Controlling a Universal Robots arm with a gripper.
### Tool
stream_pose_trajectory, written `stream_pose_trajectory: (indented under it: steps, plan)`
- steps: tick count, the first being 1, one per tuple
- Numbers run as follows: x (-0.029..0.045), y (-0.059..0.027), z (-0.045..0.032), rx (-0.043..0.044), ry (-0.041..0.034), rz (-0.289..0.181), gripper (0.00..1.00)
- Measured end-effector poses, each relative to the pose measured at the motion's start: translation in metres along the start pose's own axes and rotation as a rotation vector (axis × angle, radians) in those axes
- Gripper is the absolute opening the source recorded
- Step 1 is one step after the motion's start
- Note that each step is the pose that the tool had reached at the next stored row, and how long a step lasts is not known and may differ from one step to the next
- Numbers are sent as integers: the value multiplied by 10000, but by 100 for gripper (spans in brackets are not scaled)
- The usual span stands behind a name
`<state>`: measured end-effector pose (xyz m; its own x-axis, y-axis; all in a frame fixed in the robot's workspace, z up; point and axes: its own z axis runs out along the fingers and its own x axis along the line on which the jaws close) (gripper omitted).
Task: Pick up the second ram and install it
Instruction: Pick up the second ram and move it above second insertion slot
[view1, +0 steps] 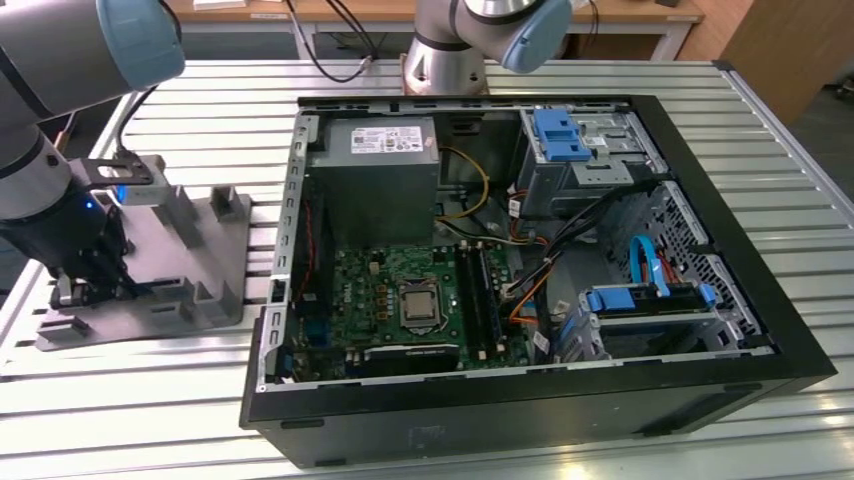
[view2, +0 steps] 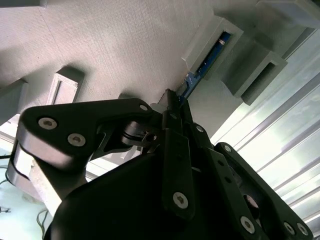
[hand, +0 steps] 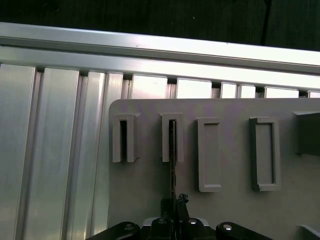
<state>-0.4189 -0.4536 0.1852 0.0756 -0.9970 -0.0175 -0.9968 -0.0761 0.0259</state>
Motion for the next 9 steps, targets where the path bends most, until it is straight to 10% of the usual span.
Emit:
stream_pose_trajectory:
  steps: [9]
  plan:
    - [-2,3,-105,2,-22,0,14]
